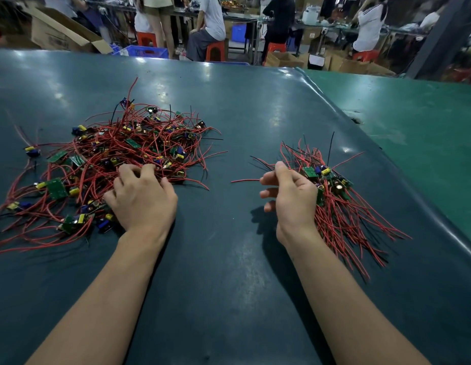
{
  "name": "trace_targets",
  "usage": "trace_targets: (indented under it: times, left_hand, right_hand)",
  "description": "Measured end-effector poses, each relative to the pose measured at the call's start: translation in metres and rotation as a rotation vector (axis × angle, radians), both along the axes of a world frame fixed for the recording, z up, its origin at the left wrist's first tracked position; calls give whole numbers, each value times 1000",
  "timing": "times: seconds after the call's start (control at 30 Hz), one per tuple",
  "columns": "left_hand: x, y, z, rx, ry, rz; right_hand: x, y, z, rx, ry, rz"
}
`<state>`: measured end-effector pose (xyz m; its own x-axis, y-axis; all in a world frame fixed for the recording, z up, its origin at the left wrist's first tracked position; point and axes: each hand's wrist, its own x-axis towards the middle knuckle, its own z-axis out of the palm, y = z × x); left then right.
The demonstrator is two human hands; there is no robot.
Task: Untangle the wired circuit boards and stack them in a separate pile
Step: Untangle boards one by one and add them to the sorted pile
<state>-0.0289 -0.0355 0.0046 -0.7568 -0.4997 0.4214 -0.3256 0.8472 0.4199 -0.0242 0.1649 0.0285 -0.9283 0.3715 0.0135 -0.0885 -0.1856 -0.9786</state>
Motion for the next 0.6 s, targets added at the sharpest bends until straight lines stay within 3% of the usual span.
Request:
trace_targets:
  times: [0.3,0.47,0.6]
  left_hand:
    - [0,0,2,-43,63,-48]
    - [-3,-7,2,133,146,-108]
    - [-1,-6,8,171,383,-160]
  right_hand:
    - [2,-2,-2,142,4,43]
    - [0,-2,-5,150,-1,59]
    - [-1,-2,-6,153,-1,61]
